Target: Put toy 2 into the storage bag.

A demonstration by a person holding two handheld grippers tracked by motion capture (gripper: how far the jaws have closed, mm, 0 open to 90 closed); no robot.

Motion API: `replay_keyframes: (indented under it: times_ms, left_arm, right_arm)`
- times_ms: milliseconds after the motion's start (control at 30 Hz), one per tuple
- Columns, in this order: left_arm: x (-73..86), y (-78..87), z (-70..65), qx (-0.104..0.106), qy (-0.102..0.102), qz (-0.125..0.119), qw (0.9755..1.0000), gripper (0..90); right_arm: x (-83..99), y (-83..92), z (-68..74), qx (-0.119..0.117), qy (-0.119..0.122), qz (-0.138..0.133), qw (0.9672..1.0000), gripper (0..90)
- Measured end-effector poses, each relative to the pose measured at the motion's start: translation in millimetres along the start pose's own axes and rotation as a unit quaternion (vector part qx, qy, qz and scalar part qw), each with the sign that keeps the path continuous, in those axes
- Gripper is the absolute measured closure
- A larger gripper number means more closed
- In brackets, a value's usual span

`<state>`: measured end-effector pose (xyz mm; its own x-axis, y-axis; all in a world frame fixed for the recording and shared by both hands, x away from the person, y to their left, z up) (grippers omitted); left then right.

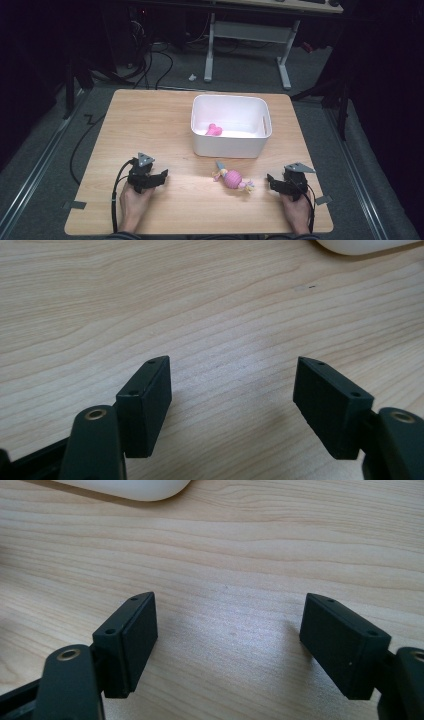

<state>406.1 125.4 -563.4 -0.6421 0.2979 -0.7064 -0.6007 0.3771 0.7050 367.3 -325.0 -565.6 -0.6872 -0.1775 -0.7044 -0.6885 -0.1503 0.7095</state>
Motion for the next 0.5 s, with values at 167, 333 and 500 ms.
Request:
replay_keyframes:
  times_ms: [167,333,500]
  left_arm:
    - [3.1,-4.0,-3.0,-0.018,-0.011,-0.013,0.9997,31.1]
    - [3.4,-5.2,-2.8,-0.022,-0.015,-0.016,0.9995,29.3]
    - [3.5,-5.3,-3.2,-0.02,-0.017,-0.015,0.9996,27.2]
  right_arm:
    - [0.1,0.2,0.2,0.0,-0.002,0.001,1.0,23.3]
    - [-0.2,-0.1,0.2,-0.002,0.0,0.002,1.0,23.0]
    - [-1.9,-2.0,0.4,-0.012,0.01,0.002,0.9999,22.2]
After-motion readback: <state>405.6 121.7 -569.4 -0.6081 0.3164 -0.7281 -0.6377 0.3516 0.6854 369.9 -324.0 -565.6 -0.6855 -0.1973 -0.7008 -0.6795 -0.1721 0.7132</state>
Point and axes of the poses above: each handheld gripper's, and its own axes: y roughly backward along the jaws, x roughly out of its underside, z roughly to its left, the point moved 5 cm from there along -y, roughly forward along the jaws, and after that the axes turned 1 degree about z, right-handed, at the moved point
